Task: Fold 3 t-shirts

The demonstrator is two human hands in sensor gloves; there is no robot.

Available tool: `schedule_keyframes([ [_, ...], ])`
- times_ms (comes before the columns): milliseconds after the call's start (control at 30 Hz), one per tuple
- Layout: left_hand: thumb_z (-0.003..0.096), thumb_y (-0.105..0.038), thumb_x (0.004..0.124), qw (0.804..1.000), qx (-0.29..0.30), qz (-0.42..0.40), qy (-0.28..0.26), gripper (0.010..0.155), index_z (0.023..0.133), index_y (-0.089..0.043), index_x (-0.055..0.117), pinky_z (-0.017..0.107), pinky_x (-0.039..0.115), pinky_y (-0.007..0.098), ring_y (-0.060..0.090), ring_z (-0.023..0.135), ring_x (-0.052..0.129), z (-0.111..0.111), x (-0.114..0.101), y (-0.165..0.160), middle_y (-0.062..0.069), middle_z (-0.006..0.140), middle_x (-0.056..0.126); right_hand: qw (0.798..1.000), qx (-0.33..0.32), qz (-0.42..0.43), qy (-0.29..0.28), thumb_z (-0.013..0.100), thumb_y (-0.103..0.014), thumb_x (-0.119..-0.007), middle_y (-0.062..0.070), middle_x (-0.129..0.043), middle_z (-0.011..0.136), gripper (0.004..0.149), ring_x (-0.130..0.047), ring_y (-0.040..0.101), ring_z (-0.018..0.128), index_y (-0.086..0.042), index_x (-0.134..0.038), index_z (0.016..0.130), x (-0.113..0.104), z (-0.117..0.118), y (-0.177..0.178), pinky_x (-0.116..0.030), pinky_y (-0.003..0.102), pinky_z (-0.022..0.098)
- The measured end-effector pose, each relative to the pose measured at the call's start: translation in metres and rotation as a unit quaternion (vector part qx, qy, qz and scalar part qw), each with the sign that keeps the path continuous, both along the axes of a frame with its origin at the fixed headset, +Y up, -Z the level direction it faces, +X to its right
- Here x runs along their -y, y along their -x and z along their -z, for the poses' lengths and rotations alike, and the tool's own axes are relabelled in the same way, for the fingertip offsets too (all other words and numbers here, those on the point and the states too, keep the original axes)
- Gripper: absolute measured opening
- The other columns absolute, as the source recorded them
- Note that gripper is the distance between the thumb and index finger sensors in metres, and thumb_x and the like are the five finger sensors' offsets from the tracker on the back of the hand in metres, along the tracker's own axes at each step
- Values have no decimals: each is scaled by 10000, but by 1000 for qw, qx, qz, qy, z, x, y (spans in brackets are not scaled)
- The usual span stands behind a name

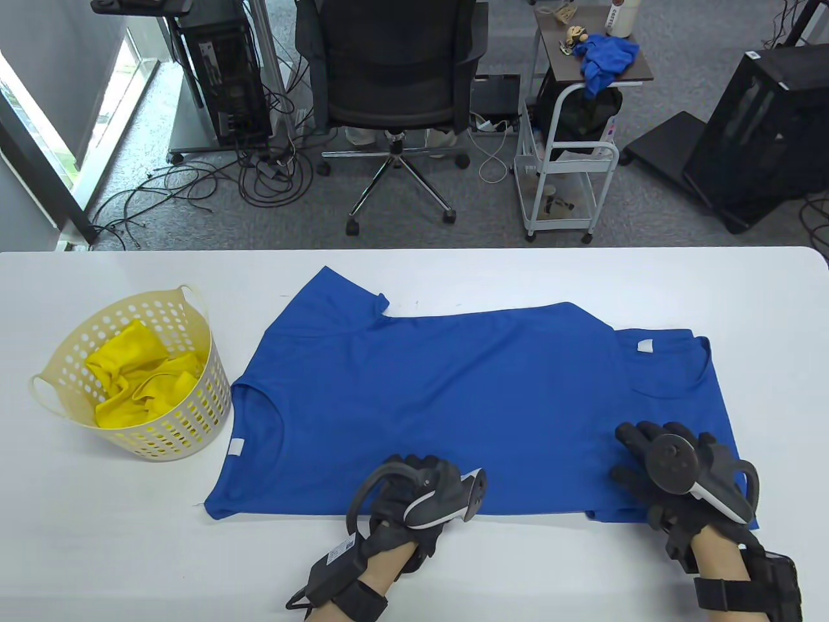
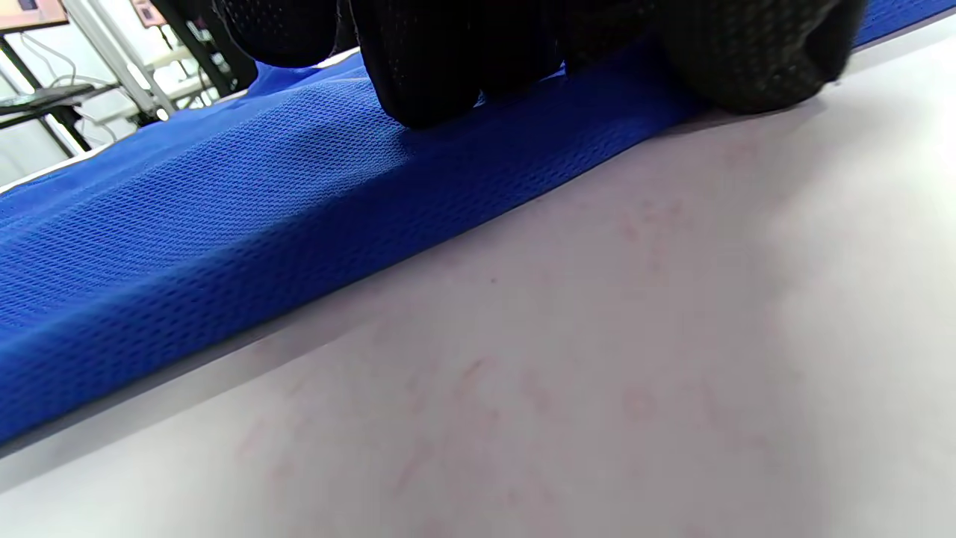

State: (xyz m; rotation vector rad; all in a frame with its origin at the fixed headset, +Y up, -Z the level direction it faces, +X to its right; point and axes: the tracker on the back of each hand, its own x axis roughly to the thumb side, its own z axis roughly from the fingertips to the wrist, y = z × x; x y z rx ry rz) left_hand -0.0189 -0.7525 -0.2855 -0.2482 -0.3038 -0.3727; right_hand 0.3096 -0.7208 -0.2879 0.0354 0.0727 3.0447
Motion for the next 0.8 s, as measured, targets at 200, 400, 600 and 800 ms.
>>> schedule_keyframes([
  [200,385,-522,743,1000,19,-3,-22,425,787,-384,759,755,645,491,156,911,784,0,-1,-1,-91,1012,677,1000,0,8,-14,386,-569,-729,14,-641,1100,659,-596,436,1041,-355,-578,992,0,0,2,-400,732,738],
  [400,386,-523,757,999,30,-16,-31,425,777,-360,785,744,667,473,139,890,810,2,-2,1,-117,988,705,1000,4,5,-4,386,-570,-728,16,-646,1096,659,-619,428,1024,-354,-580,991,4,2,1,-438,709,736],
  [600,391,-518,760,997,23,-49,-57,419,775,-356,801,738,678,472,127,885,824,4,-20,6,-131,979,723,999,13,30,-32,393,-571,-728,24,-660,1087,657,-646,422,1005,-348,-585,995,-16,2,1,-475,688,727],
  [800,393,-508,765,990,11,-44,-130,420,778,-348,807,737,673,480,138,883,824,14,-65,7,-124,980,726,993,-7,67,-95,433,-528,-721,15,-859,882,525,-841,347,807,-292,-742,901,-77,6,32,-623,601,644],
])
